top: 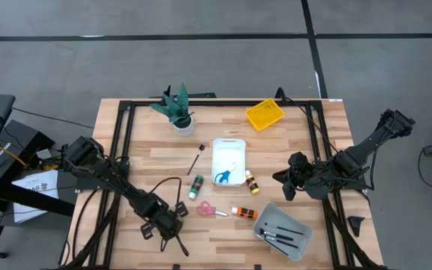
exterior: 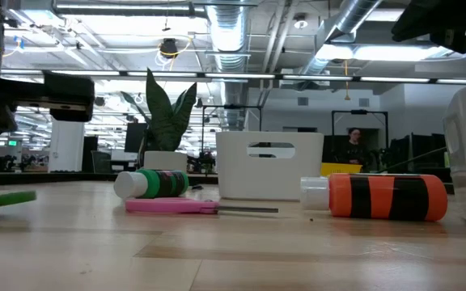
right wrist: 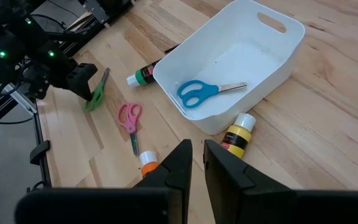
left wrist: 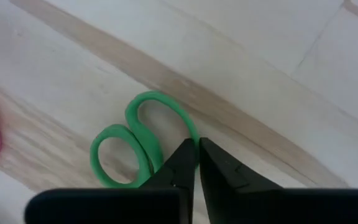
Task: Pick & Place Paint Supplies
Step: Put the green scissors into the white bin
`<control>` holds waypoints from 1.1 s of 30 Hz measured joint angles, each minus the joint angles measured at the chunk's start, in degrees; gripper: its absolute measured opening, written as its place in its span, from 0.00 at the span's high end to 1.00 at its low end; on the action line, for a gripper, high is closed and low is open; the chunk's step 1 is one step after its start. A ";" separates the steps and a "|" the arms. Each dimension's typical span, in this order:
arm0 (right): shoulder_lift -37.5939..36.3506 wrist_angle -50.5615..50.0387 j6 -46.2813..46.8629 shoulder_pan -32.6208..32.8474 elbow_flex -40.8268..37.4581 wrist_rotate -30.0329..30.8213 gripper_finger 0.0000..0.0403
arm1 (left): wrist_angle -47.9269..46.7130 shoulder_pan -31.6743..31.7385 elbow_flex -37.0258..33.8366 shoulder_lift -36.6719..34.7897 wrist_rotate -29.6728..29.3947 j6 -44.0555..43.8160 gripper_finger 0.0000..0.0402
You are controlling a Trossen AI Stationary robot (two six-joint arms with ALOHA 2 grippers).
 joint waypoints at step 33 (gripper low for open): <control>0.00 0.42 -0.03 2.25 0.00 -0.84 0.90 | 8.38 4.44 10.53 0.17 -7.84 -40.12 1.00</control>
